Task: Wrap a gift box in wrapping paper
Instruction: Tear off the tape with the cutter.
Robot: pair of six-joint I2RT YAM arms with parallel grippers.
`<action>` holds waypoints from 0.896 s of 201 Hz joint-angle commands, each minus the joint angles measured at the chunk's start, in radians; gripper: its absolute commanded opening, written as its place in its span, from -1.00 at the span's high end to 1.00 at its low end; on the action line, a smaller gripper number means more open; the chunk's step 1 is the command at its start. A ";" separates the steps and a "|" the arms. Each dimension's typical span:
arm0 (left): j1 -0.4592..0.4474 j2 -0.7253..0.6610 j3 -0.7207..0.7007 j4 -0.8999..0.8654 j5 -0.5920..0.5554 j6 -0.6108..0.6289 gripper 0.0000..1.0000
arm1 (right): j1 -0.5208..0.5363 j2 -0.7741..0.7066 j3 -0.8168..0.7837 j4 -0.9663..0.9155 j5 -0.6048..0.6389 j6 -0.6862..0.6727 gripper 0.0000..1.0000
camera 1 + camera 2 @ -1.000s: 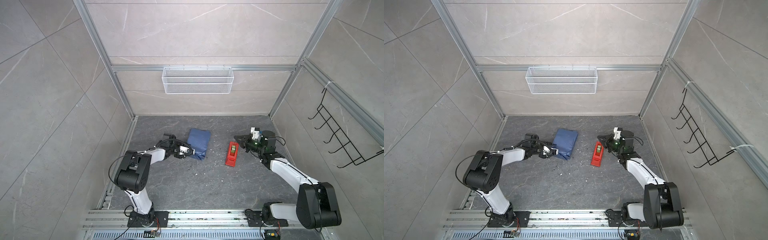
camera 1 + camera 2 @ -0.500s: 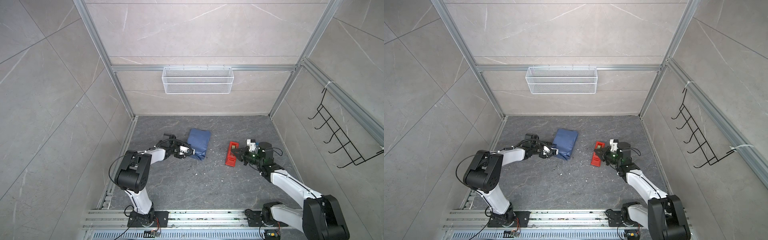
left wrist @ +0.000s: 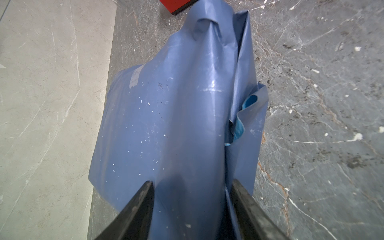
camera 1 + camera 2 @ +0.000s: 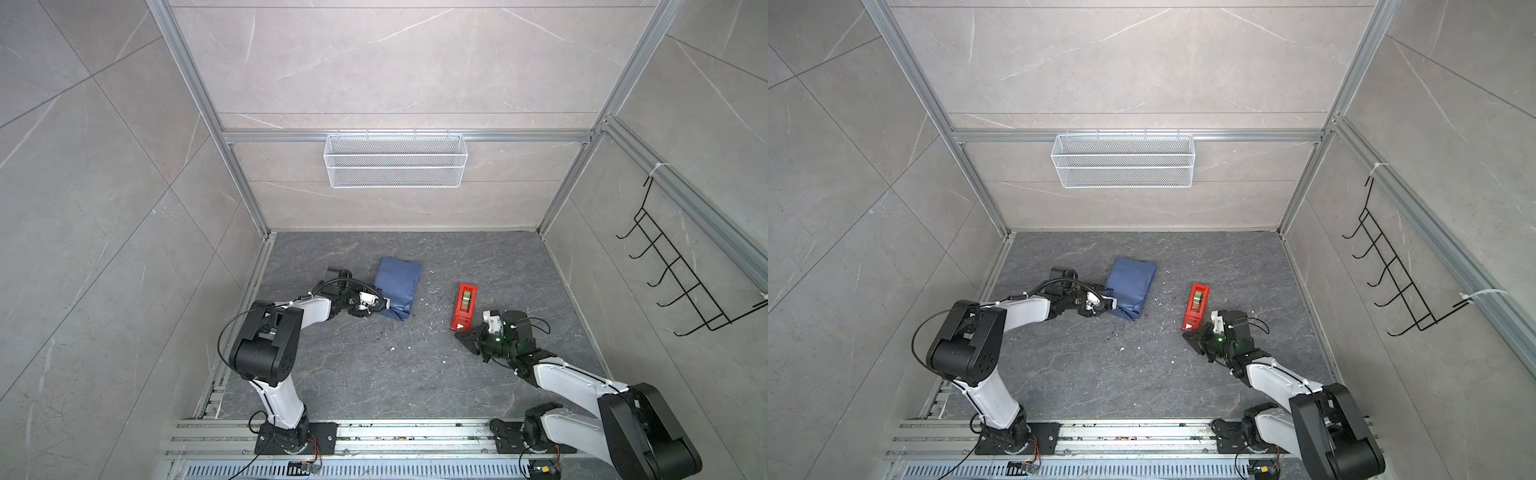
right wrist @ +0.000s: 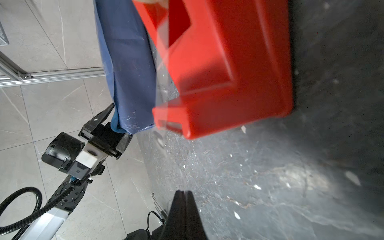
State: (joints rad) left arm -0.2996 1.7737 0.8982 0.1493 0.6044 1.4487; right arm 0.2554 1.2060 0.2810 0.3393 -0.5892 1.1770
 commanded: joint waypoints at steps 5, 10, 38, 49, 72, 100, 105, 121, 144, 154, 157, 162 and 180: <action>-0.017 0.074 -0.047 -0.198 -0.078 -0.006 -0.18 | 0.005 0.056 0.004 0.051 0.034 -0.030 1.00; -0.016 0.077 -0.047 -0.195 -0.078 -0.004 -0.18 | 0.005 0.072 0.008 0.057 0.035 -0.037 1.00; -0.019 0.086 -0.046 -0.195 -0.083 0.000 -0.18 | 0.002 0.160 0.006 0.149 0.059 -0.027 1.00; -0.019 0.074 -0.047 -0.197 -0.079 -0.007 -0.19 | 0.002 0.200 0.013 0.160 0.062 -0.029 1.00; -0.019 0.089 -0.046 -0.191 -0.080 -0.002 -0.19 | 0.000 0.258 0.017 0.221 0.051 -0.029 1.00; -0.020 0.072 -0.046 -0.199 -0.082 -0.006 -0.19 | 0.009 0.186 0.035 0.191 0.036 0.005 1.00; -0.019 0.072 -0.047 -0.196 -0.081 -0.005 -0.19 | 0.015 0.157 0.050 0.147 0.037 -0.006 1.00; -0.021 0.087 -0.046 -0.189 -0.081 -0.001 -0.19 | 0.039 0.066 0.102 0.005 0.056 -0.044 1.00; -0.023 0.079 -0.046 -0.200 -0.085 -0.001 -0.19 | 0.055 -0.007 0.125 -0.068 0.091 -0.033 1.00; -0.021 0.075 -0.048 -0.198 -0.085 0.001 -0.19 | 0.055 0.001 0.129 -0.100 0.106 -0.048 1.00; -0.021 0.075 -0.048 -0.196 -0.084 0.001 -0.19 | 0.055 0.007 0.127 -0.107 0.111 -0.055 1.00; -0.021 0.078 -0.050 -0.190 -0.084 0.002 -0.19 | 0.055 0.020 0.123 -0.121 0.121 -0.070 1.00; -0.021 0.087 -0.044 -0.195 -0.087 0.001 -0.19 | 0.008 0.075 0.050 -0.172 0.175 -0.105 1.00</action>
State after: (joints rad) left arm -0.3000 1.7756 0.8982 0.1516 0.6044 1.4532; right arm 0.3054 1.2171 0.4038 0.3241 -0.4957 1.1301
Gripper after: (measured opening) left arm 0.597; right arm 0.047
